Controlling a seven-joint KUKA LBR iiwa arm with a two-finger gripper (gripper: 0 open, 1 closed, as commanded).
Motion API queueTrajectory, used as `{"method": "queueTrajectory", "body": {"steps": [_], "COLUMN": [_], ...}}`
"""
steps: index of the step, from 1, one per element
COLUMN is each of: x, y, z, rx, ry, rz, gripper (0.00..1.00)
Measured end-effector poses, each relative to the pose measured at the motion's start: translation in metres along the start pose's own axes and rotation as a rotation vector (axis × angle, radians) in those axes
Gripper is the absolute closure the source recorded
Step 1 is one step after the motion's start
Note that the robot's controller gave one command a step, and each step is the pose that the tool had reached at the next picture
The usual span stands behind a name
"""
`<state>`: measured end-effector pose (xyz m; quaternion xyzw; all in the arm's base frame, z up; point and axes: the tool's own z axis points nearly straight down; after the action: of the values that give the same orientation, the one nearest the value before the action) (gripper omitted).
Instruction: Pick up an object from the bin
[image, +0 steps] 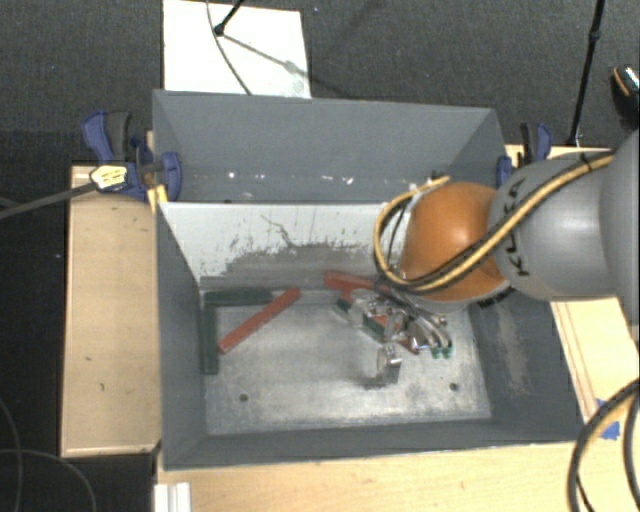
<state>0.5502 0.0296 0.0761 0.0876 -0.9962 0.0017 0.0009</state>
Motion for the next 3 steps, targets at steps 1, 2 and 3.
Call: {"method": "queueTrajectory", "body": {"steps": [1,2,3], "x": [-0.039,-0.042,-0.008], "y": [-0.001,-0.023,-0.054], "z": [-0.109,0.003,-0.004], "rx": [-0.004,-0.005,-0.003], "ry": [-0.012,-0.024,-0.001], "rz": [0.185,0.207,0.286], "gripper": [0.0,0.0,0.0]}}
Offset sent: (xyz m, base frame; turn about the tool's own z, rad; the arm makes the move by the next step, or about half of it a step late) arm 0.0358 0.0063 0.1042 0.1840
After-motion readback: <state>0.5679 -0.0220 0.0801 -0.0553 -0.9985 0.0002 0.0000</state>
